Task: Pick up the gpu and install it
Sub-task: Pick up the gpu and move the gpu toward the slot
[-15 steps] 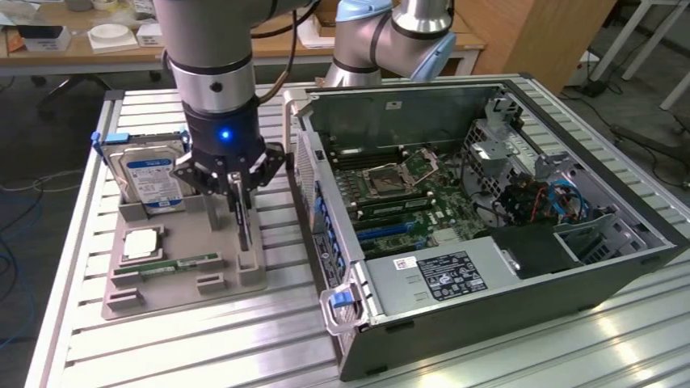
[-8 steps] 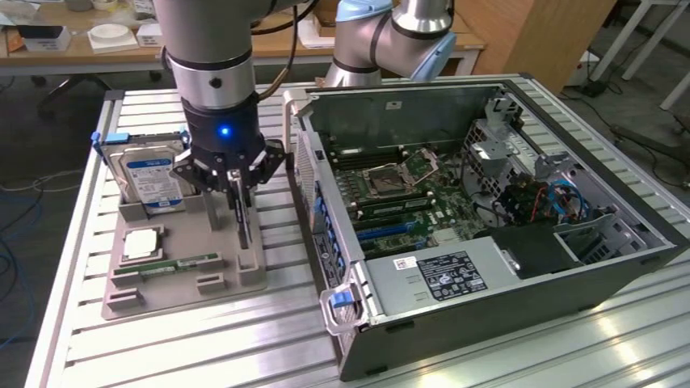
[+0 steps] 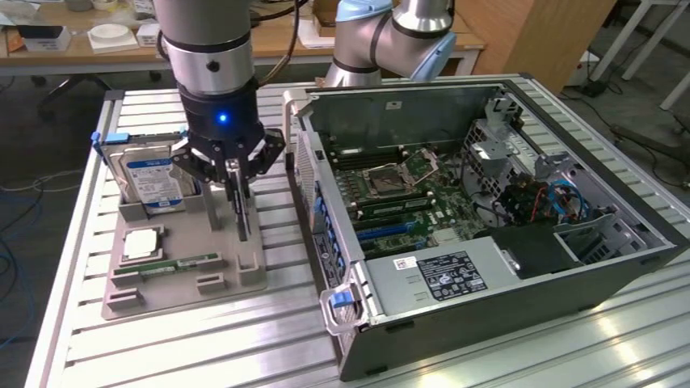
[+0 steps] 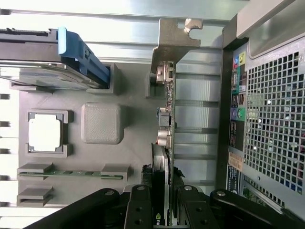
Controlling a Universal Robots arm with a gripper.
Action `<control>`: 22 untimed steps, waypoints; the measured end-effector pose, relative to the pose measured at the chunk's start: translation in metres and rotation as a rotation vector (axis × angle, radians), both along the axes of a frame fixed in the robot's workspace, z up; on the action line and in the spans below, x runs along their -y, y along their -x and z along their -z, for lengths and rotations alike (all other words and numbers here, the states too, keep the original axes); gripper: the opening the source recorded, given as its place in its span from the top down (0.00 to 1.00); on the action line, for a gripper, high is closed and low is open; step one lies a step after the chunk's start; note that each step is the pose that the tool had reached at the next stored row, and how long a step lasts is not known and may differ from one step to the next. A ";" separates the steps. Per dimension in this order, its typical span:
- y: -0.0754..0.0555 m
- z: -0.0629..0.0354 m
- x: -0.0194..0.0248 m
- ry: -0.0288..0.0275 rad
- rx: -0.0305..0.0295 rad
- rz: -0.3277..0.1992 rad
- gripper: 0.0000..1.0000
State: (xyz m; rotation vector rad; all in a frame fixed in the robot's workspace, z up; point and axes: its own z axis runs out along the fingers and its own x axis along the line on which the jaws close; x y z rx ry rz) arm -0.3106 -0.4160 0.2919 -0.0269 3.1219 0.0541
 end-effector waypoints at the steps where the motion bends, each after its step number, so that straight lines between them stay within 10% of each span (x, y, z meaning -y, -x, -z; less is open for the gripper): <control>1: 0.000 -0.0011 0.0000 -0.0007 0.0001 0.000 0.74; 22: 0.000 -0.0146 0.0000 -0.0068 -0.0001 -0.005 0.74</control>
